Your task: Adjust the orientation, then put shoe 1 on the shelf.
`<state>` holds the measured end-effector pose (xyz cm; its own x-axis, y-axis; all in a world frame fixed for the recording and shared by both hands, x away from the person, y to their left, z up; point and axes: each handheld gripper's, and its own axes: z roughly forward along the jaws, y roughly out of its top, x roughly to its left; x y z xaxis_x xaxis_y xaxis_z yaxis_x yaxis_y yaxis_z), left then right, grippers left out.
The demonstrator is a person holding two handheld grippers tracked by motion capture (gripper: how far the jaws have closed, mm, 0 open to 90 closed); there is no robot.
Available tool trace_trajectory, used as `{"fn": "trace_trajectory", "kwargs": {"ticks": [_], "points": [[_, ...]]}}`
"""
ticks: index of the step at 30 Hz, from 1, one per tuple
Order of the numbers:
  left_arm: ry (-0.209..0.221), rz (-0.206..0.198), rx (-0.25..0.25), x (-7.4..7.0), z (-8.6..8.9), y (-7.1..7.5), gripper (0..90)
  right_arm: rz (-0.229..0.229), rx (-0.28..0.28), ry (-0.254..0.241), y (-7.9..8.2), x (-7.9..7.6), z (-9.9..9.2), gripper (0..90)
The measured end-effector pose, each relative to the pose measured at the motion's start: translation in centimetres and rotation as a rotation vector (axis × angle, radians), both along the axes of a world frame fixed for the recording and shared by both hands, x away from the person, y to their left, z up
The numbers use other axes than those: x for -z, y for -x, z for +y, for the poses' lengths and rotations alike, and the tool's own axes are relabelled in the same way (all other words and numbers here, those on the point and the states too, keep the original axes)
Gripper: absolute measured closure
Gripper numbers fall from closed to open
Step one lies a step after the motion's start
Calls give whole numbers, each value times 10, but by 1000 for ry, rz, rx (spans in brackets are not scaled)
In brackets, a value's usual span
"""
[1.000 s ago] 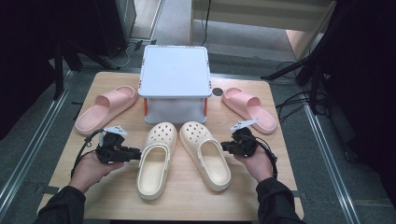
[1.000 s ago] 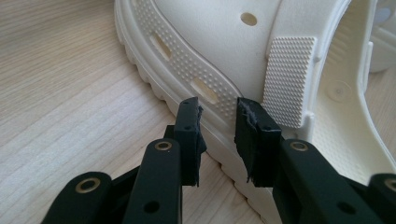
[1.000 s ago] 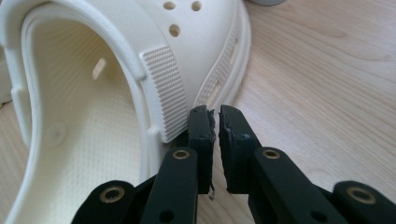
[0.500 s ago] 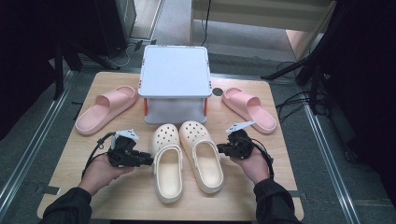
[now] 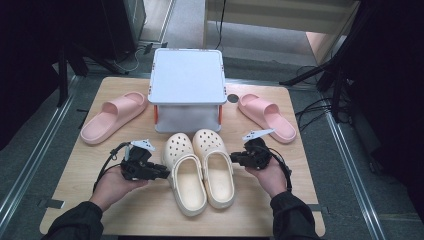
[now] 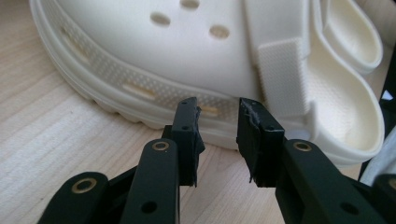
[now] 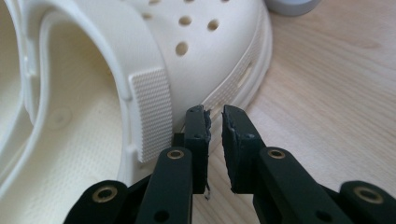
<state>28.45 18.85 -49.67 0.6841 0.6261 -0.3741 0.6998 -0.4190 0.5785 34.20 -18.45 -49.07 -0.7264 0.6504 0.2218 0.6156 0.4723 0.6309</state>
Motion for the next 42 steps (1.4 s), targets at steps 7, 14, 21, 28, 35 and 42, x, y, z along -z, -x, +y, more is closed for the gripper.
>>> {"fn": "trace_trajectory", "kwargs": {"ticks": [7, 14, 21, 28, 35, 42], "points": [[16, -20, -48, -15, 10, 0, 731, -18, 35, -94, 9, -17, -8, 762], [39, -33, -78, -29, 17, -3, 778, -21, 33, -142, 20, -27, -4, 727], [34, -41, -82, -36, 23, -12, 814, -30, 23, -158, 31, -35, 5, 724], [38, -78, -73, -52, 26, -13, 844, -39, -2, -158, 41, -40, 12, 693], [54, -88, -79, -62, 31, -31, 838, -56, -20, -152, 50, -43, 19, 683], [50, -113, -76, -73, 31, -49, 837, -54, -32, -140, 57, -41, 28, 627]]}}
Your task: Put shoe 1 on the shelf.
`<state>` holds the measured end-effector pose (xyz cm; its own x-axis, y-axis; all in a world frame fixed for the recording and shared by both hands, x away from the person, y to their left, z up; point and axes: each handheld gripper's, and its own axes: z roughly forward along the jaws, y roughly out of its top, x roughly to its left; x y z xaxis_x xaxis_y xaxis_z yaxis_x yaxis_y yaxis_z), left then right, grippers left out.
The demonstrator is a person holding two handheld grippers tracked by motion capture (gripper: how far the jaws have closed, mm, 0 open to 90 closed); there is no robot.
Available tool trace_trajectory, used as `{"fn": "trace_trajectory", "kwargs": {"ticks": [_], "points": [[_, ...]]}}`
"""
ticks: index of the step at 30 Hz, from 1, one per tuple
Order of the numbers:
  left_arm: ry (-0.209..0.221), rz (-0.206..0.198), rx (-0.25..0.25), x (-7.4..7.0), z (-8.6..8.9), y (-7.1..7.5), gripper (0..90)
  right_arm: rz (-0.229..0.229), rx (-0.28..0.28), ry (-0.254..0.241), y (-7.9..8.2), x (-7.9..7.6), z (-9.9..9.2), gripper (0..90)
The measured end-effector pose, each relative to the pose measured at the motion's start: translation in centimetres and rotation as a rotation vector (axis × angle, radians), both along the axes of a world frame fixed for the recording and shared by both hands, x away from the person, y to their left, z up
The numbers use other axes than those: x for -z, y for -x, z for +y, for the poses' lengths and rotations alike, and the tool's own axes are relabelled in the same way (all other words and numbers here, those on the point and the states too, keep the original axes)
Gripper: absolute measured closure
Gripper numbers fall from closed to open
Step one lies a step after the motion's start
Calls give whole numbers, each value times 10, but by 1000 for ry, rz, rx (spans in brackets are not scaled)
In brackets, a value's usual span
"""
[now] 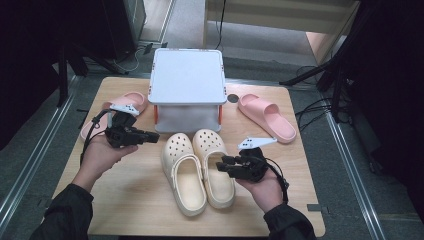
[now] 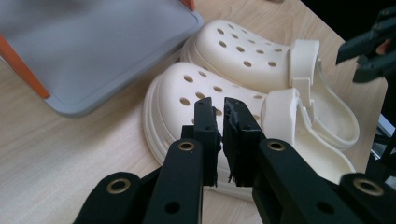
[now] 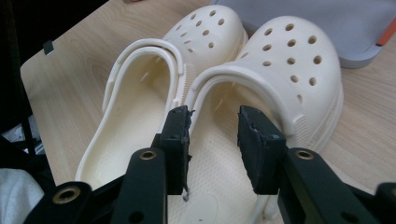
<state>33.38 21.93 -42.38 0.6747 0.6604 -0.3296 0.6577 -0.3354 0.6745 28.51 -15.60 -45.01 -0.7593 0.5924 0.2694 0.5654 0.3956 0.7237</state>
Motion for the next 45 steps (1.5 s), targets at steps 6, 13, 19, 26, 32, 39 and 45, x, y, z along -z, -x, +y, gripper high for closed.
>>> {"fn": "trace_trajectory", "kwargs": {"ticks": [6, 13, 19, 26, 32, 39, 45], "points": [[14, -22, -11, -11, 4, -13, 844, 2, -26, 18, 7, 5, 10, 624], [0, -19, -8, -21, 6, -28, 849, 9, -29, 31, 15, 8, 16, 601], [-19, -36, -6, -33, 3, -38, 851, 16, -17, 35, 20, 11, 17, 571], [-15, -61, 2, -49, -5, -57, 854, 23, -8, 35, 24, 16, 20, 564], [-38, -80, -1, -58, -9, -73, 862, 14, 16, 29, 25, 19, 24, 530], [-65, -91, -22, -56, -6, -89, 862, 21, 45, 28, 22, 24, 29, 428], [-80, -82, -25, -51, 0, -98, 862, 21, 82, 31, 20, 28, 36, 352]]}}
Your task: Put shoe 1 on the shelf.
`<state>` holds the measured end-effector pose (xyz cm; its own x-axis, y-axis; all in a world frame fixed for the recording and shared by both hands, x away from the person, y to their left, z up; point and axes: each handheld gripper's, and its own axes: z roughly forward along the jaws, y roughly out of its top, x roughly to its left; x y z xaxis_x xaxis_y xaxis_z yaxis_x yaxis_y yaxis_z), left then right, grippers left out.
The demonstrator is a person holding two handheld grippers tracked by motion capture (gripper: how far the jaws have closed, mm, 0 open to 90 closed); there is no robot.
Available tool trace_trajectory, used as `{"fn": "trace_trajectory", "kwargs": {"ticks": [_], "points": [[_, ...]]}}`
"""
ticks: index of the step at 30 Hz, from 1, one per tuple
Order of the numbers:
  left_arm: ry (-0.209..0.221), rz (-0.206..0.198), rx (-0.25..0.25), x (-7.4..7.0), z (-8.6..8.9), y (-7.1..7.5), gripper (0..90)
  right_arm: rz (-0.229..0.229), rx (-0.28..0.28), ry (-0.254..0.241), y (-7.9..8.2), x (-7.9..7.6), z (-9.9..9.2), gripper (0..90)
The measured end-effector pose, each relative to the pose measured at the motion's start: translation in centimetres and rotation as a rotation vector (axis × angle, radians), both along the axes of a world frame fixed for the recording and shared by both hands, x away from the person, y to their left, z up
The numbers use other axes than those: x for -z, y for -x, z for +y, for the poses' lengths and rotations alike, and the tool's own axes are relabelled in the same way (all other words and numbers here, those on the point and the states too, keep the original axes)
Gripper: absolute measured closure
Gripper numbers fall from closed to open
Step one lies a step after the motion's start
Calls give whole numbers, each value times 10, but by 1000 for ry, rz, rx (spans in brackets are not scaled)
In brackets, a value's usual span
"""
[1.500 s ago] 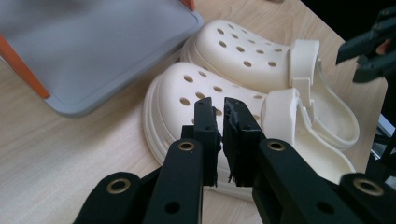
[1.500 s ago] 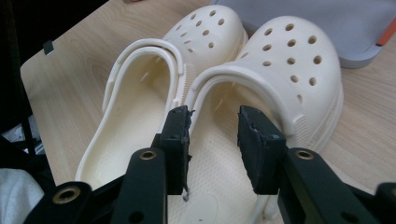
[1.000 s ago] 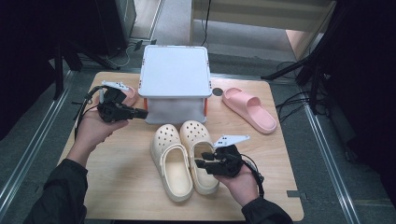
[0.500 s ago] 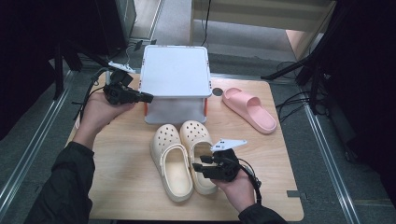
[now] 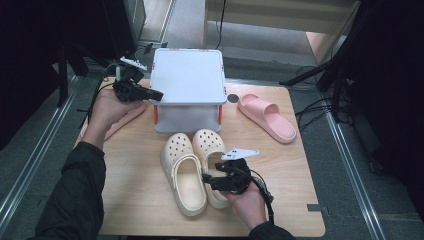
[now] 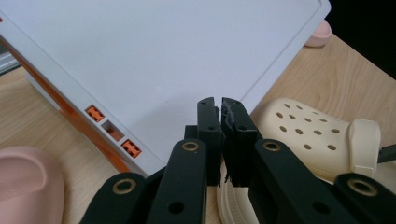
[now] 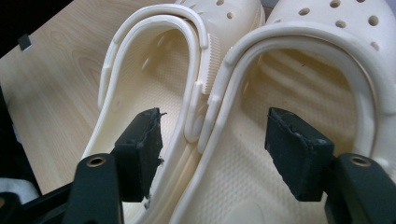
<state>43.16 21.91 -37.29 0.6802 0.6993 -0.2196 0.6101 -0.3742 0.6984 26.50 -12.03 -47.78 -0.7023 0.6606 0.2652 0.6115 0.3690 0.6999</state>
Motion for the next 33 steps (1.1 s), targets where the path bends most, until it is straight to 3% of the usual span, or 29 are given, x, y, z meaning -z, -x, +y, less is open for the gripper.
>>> {"fn": "trace_trajectory", "kwargs": {"ticks": [8, 11, 17, 20, 24, 30, 33], "points": [[11, -10, -1, 4, 8, -2, 861, 17, 55, 14, -6, 10, 18, 325], [9, -11, -17, 4, 9, 0, 860, 34, 62, -1, -8, 14, 23, 330], [24, -20, -24, 6, 11, 1, 865, 34, 91, 16, -17, 19, 33, 352], [13, -25, -33, 5, 9, 2, 871, 34, 79, 22, -21, 20, 39, 405], [-1, -29, -35, 5, 8, 3, 874, -6, 90, 83, -23, 21, 48, 470], [-6, -39, -35, 5, 8, 4, 873, 39, 102, 73, -26, 19, 45, 565], [-2, -39, -35, 5, 8, 4, 873, 45, 102, 92, -27, 17, 43, 601]]}}
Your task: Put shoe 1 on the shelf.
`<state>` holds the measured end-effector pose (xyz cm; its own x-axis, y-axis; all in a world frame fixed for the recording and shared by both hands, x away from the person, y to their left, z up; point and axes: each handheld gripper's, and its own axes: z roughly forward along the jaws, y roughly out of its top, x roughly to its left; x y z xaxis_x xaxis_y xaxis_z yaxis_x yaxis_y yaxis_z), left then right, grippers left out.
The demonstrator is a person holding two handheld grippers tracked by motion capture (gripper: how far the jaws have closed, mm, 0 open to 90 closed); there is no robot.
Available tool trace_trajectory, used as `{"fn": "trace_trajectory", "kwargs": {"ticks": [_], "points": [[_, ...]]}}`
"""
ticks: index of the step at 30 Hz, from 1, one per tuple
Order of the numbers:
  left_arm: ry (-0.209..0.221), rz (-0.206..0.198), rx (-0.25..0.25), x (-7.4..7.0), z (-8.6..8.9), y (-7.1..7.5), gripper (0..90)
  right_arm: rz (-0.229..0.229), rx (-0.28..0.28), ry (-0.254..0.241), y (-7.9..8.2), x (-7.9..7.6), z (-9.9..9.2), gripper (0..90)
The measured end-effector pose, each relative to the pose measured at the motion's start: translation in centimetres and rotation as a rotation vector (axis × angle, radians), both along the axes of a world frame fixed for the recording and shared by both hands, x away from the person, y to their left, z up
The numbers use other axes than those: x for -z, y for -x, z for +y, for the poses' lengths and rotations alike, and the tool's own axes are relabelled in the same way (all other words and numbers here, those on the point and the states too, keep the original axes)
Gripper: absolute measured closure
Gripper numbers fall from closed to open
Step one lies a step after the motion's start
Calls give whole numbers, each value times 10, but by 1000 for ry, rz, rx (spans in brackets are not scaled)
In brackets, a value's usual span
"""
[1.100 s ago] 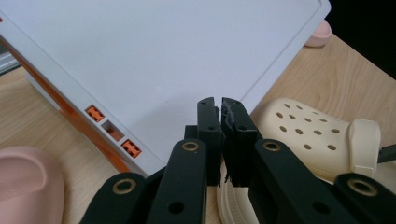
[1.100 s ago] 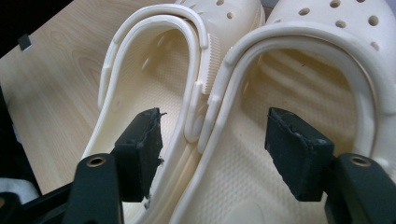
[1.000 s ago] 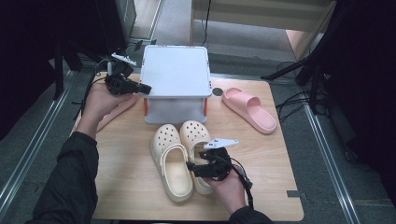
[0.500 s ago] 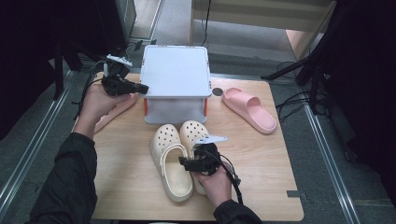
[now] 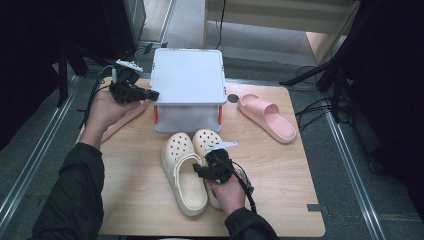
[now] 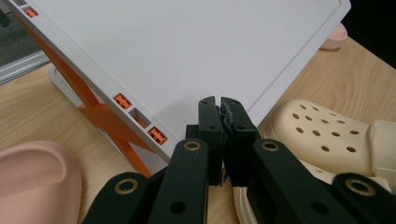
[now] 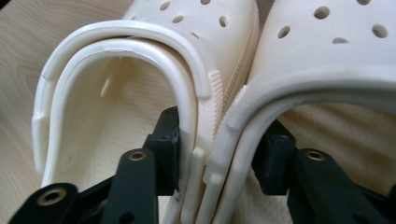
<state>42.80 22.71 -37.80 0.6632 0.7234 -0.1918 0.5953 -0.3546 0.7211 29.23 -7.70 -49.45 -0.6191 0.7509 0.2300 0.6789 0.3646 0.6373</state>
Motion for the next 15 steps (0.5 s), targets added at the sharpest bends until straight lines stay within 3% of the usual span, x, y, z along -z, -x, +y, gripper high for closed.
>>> {"fn": "trace_trajectory", "kwargs": {"ticks": [6, 15], "points": [[0, 2, -2, 0, 0, 0, 872, -14, 9, 23, -2, -3, -8, 655], [21, 10, -13, 1, 1, 0, 872, -11, -13, -5, -6, -19, -15, 662]]}}
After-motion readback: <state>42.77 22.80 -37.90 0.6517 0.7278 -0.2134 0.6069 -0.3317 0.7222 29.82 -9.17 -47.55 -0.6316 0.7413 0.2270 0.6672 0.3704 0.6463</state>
